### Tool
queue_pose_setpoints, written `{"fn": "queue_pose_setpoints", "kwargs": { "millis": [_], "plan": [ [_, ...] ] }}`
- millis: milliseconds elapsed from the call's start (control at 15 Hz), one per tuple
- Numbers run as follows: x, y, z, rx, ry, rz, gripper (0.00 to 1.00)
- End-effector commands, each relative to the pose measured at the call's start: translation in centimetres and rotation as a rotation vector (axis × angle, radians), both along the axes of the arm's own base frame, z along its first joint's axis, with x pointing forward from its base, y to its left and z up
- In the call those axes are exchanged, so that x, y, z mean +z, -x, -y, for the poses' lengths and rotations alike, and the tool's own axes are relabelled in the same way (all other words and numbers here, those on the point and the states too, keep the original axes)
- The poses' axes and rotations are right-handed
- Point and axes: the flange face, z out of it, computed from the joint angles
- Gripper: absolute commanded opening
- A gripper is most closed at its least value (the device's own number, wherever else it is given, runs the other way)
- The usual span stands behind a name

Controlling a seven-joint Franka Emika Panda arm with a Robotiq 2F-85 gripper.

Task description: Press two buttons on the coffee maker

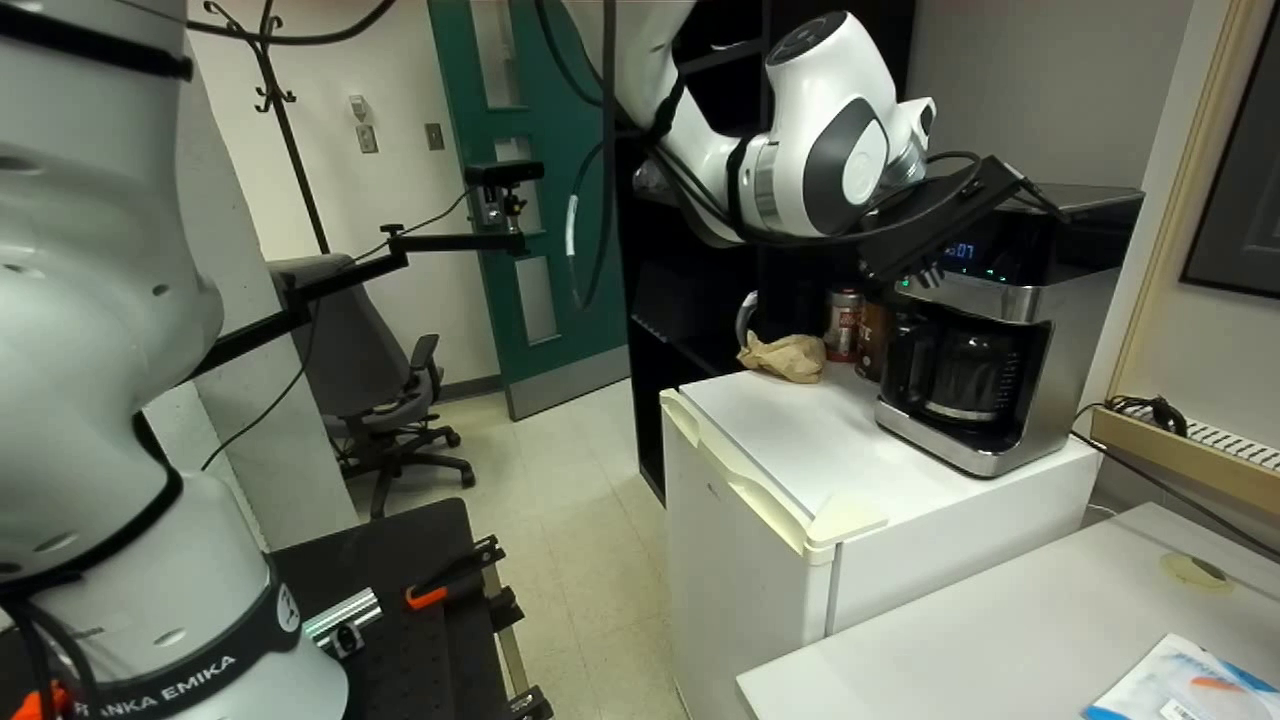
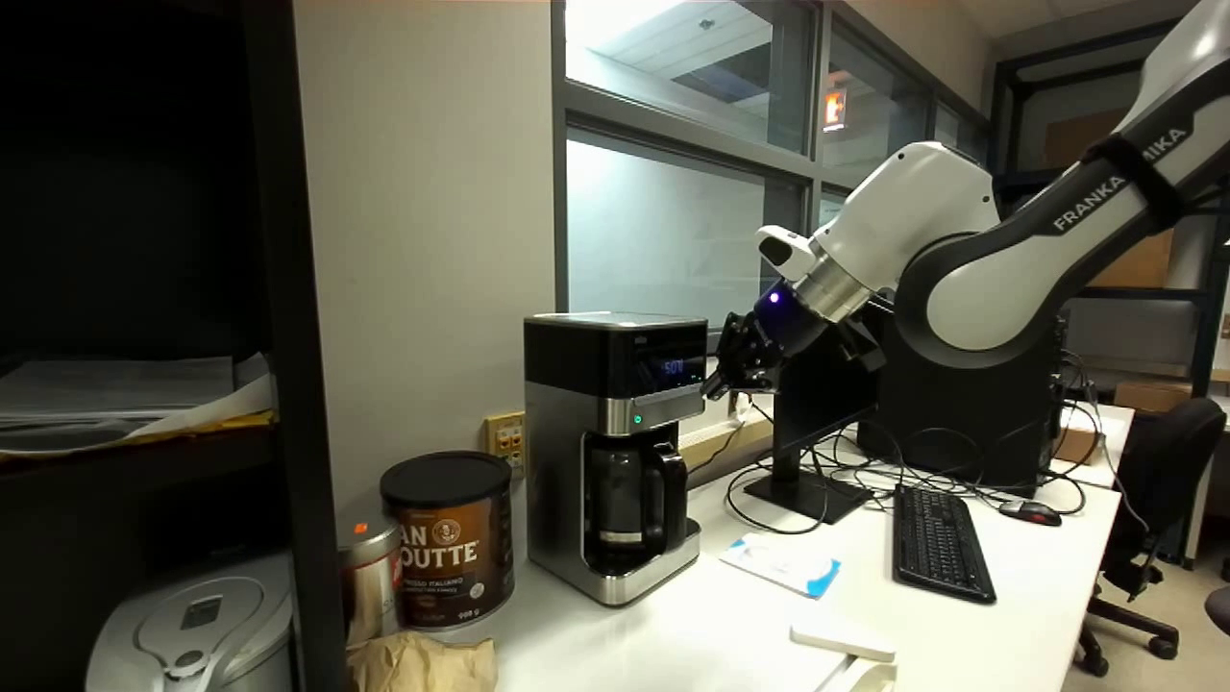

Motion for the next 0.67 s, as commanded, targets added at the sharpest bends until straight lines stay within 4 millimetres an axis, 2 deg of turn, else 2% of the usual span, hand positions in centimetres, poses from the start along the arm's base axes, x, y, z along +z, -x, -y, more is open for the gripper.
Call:
{"fn": "queue_pose_setpoints", "kwargs": {
  "millis": [0, 600],
  "plan": [
    [0.2, 1.0, -0.9, 0.018, -0.01, -0.017, 0.0],
    [-0.6, -0.4, -4.8, 0.069, -0.02, -0.012, 0.0]
  ]
}}
